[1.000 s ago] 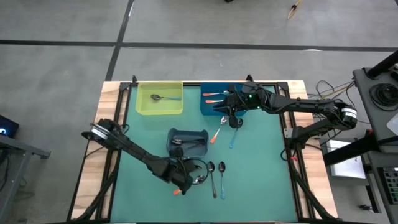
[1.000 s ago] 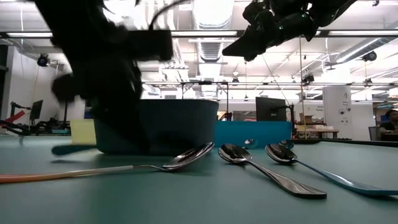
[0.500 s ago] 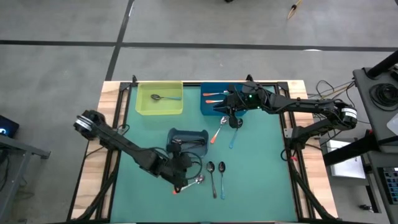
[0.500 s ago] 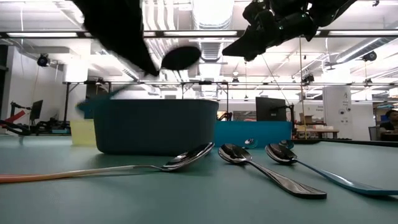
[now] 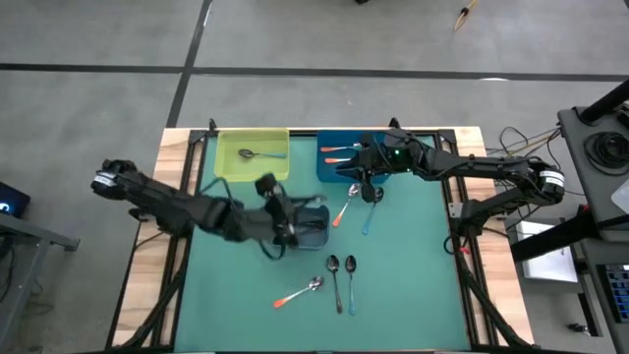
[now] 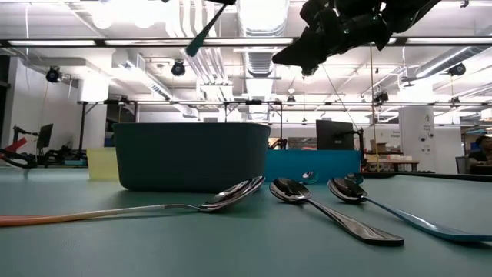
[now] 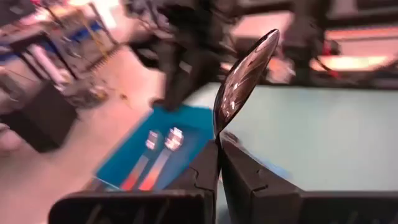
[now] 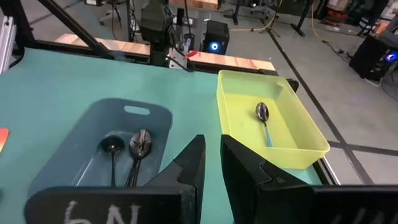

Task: Sort silverware by color (type)
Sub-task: Put the blue spoon into the green bin

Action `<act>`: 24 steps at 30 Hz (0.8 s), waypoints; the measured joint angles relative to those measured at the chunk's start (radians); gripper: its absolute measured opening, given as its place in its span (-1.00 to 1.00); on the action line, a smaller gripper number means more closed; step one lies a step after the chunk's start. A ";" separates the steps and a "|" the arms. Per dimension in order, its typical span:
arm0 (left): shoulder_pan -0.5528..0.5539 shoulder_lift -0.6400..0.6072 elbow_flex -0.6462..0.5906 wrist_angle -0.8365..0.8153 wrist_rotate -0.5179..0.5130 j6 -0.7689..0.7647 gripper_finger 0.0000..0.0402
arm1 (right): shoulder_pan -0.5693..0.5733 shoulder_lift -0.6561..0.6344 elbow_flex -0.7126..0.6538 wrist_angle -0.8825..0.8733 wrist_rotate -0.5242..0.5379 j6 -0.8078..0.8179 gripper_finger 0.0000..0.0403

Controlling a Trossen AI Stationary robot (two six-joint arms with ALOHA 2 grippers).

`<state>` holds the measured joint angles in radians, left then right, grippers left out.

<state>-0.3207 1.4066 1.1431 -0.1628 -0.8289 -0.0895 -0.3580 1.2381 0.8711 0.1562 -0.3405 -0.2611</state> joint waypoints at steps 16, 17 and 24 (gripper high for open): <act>0.282 -0.016 -0.248 0.855 0.201 0.327 -1.00 | 0.102 0.050 -0.033 0.251 0.184 0.084 -0.79; 0.293 -0.017 -0.276 0.908 0.207 0.340 -1.00 | 0.116 0.058 -0.035 0.265 0.253 0.076 -0.79; 0.399 -0.025 -0.459 1.282 0.317 0.372 -1.00 | 0.160 0.190 -0.038 0.582 0.495 0.005 -0.79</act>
<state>0.0782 1.3815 0.6840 1.1190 -0.5120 0.2826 -0.1978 1.4277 0.8330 0.7386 0.1543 -0.2557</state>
